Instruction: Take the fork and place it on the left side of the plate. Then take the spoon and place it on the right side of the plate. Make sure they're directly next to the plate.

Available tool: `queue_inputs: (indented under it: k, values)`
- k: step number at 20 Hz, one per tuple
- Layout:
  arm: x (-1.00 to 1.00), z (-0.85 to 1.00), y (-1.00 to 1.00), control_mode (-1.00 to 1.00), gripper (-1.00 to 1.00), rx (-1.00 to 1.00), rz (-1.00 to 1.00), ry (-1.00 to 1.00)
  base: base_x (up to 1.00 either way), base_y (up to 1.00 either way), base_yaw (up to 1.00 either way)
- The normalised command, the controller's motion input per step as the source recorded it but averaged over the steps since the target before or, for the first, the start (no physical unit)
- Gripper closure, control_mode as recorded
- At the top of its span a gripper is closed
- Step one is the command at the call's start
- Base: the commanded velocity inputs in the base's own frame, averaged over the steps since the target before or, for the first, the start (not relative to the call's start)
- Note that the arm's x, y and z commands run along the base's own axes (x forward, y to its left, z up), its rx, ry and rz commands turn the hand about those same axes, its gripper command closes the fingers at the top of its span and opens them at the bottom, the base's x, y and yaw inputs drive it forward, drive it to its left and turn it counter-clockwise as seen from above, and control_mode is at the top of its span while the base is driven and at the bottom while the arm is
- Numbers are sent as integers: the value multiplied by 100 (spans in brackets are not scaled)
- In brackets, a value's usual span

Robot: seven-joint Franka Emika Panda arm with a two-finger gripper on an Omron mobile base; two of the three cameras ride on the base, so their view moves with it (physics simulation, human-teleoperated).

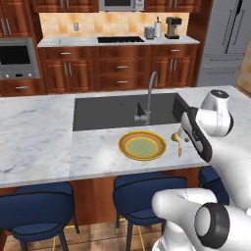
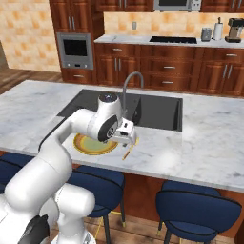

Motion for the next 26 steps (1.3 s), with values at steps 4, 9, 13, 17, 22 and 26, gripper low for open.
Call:
queue_inputs:
  k: [4,9,13,17,22,26]
  values:
    - [-31,0,0,100,-100,0,-3,-5,-47,-1,-9]
    - [0,0,0,100,-100,0,0,0,-100,-46,-22]
    - [0,0,0,100,-100,0,0,0,-99,-88,-12]
    - [0,0,0,100,-100,0,0,0,-78,-100,-5]
    - [0,0,0,100,-100,0,0,0,-49,-100,-1]
    - [0,0,0,100,-100,0,0,0,-15,-100,0]
